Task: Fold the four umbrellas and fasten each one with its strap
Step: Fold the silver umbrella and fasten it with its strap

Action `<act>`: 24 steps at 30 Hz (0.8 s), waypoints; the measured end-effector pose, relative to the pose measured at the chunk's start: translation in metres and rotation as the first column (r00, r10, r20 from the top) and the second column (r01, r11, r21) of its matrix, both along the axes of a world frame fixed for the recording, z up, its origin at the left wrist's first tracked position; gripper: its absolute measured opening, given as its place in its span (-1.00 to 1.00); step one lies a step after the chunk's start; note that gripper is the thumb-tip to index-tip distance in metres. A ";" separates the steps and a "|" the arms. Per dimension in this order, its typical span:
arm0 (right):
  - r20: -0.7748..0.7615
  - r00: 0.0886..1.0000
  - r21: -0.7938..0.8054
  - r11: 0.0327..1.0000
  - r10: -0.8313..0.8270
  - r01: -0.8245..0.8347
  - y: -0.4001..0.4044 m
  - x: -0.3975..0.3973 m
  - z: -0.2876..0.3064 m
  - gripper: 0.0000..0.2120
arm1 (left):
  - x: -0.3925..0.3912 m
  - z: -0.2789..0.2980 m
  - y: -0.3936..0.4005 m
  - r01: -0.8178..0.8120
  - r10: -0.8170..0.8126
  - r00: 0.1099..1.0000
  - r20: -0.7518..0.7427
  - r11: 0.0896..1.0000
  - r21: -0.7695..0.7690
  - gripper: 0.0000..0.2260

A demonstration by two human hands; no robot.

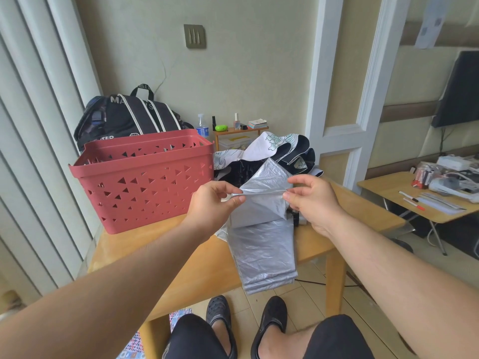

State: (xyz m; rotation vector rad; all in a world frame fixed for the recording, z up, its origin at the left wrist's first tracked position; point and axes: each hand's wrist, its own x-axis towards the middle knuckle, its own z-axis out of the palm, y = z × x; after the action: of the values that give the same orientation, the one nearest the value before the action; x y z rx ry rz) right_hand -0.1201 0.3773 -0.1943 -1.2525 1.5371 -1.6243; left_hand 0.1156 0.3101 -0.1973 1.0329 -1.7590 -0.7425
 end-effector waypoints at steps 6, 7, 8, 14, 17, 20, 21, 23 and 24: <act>-0.443 0.897 -0.042 0.999 0.008 -0.030 0.005 0.003 0.002 -0.42 | -0.003 0.007 0.003 0.047 -0.046 0.998 -0.047 0.999 0.002 -0.92; -0.598 0.801 -0.040 0.999 -0.004 -0.024 0.004 0.003 0.002 -0.40 | -0.002 0.008 0.005 0.057 -0.056 0.997 -0.056 0.998 0.002 -0.93; -0.697 0.716 -0.055 0.998 -0.027 -0.016 0.003 0.002 0.002 -0.43 | -0.002 0.008 0.005 0.060 -0.060 0.997 -0.056 0.998 -0.001 -0.93; -0.770 0.606 -0.246 0.969 -0.199 0.004 0.000 -0.003 0.008 -0.93 | 0.005 0.000 0.006 0.143 -0.143 0.990 0.004 0.990 0.009 -0.72; -0.805 0.560 -0.257 0.966 -0.196 -0.032 0.001 -0.008 0.003 -0.93 | 0.006 -0.002 0.007 0.080 -0.064 0.980 0.188 0.993 -0.082 -0.63; -0.840 0.508 -0.260 0.963 -0.188 -0.072 0.009 -0.010 -0.006 -0.86 | 0.006 -0.001 0.006 0.057 -0.032 0.980 0.199 0.991 -0.121 -0.83; -0.847 0.503 -0.250 0.964 -0.174 -0.086 0.013 -0.010 -0.010 -0.78 | 0.006 0.000 0.006 0.071 -0.042 0.976 0.212 0.989 -0.132 -0.87; -0.848 0.517 -0.184 0.979 -0.115 -0.084 0.019 -0.010 -0.015 -0.56 | 0.008 -0.001 0.008 0.113 -0.069 0.965 0.251 0.980 -0.166 -0.88; -0.842 0.531 -0.158 0.984 -0.094 -0.077 0.020 -0.009 -0.017 -0.54 | 0.009 -0.001 0.009 0.139 -0.088 0.960 0.267 0.974 -0.177 -0.86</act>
State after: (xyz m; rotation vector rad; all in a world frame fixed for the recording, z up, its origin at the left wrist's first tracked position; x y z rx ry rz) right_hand -0.1296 0.3974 -0.2117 -2.3898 1.9376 -1.1674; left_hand 0.1249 0.3186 -0.1984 0.9327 -2.0845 -0.5090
